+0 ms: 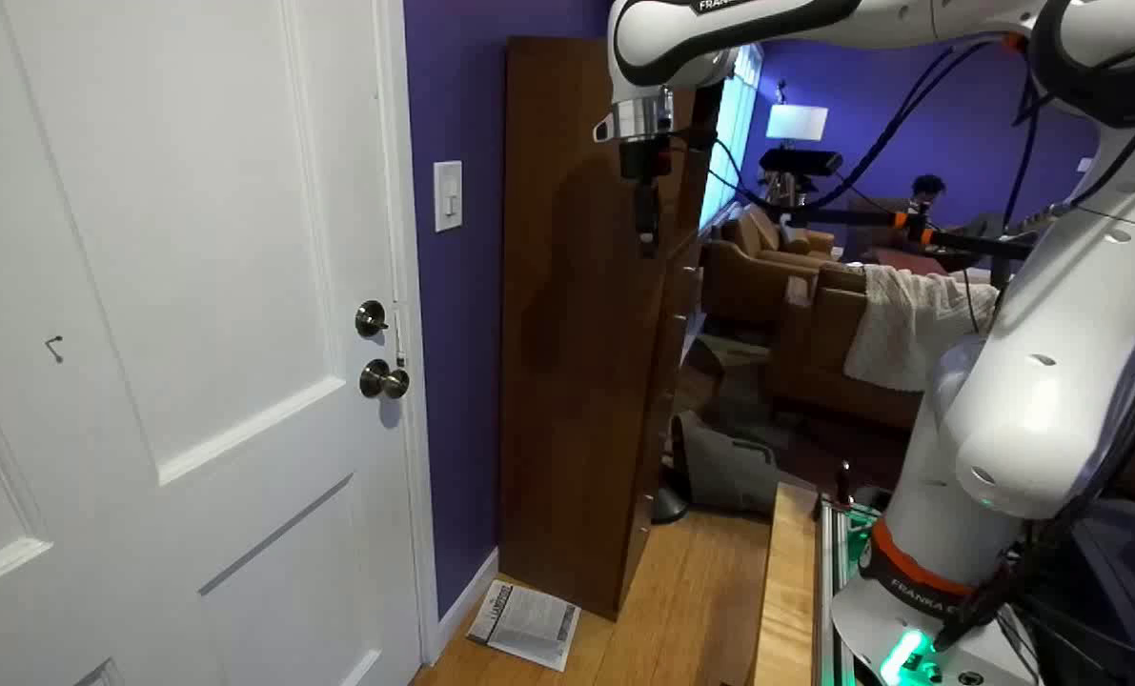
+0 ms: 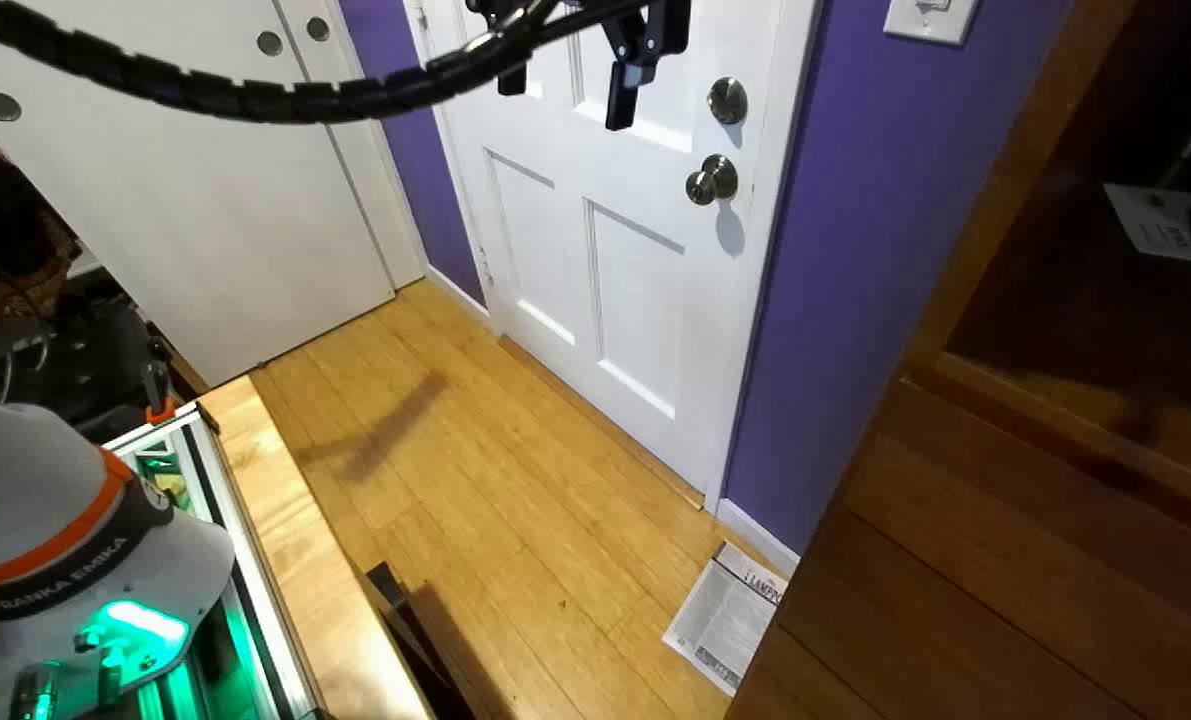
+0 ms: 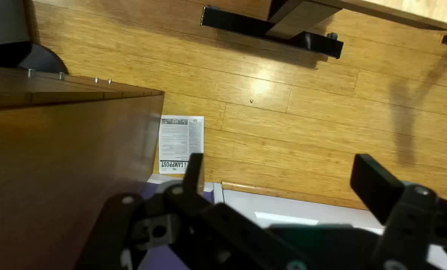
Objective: Turn off the light
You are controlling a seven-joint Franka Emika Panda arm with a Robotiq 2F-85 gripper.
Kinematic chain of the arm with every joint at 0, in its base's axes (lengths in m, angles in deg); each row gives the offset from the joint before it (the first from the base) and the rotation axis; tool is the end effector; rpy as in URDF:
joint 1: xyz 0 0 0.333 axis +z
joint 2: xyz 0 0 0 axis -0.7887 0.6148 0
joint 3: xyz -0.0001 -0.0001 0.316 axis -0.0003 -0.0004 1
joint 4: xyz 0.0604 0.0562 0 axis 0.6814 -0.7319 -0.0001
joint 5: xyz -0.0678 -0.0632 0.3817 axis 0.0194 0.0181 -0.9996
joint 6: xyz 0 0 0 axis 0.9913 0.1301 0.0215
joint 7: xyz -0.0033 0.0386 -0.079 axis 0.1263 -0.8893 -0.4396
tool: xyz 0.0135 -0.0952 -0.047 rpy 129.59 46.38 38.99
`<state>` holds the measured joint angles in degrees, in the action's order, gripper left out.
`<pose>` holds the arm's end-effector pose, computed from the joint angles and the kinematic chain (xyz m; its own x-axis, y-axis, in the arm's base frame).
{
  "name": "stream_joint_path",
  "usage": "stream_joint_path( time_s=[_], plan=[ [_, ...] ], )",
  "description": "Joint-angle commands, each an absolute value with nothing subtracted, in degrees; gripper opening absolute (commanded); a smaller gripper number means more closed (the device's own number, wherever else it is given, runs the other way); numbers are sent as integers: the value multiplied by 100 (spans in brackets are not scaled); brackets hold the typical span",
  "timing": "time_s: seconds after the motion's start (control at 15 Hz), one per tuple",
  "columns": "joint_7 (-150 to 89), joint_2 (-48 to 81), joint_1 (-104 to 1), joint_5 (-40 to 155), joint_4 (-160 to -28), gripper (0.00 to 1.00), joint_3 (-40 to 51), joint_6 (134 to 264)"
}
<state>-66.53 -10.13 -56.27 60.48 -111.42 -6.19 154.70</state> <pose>0.4533 -0.1812 0.5510 0.9571 0.2268 -0.1801 0.2222 -0.9739 -0.0456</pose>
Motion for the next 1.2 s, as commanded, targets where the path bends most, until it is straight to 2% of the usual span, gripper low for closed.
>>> stream_joint_path(
  time_s=[0.0, 0.53, 0.8, 0.87, 0.93, 1.13],
  plan=[
    [-6671, -1002, -5753, 6027, -11129, 100, -504, 15460],
    [-6671, -1002, -5753, 6027, -11129, 100, -504, 15460],
    [-6960, -712, -5760, 6063, -10861, 100, -500, 16535],
    [-7031, -608, -5771, 6126, -10787, 90, -491, 16850],
    [-7088, -525, -5786, 6118, -10721, 72, -489, 17109],
    [-7375, -187, -5843, 5880, -10536, 49, -493, 18148]
  ],
)
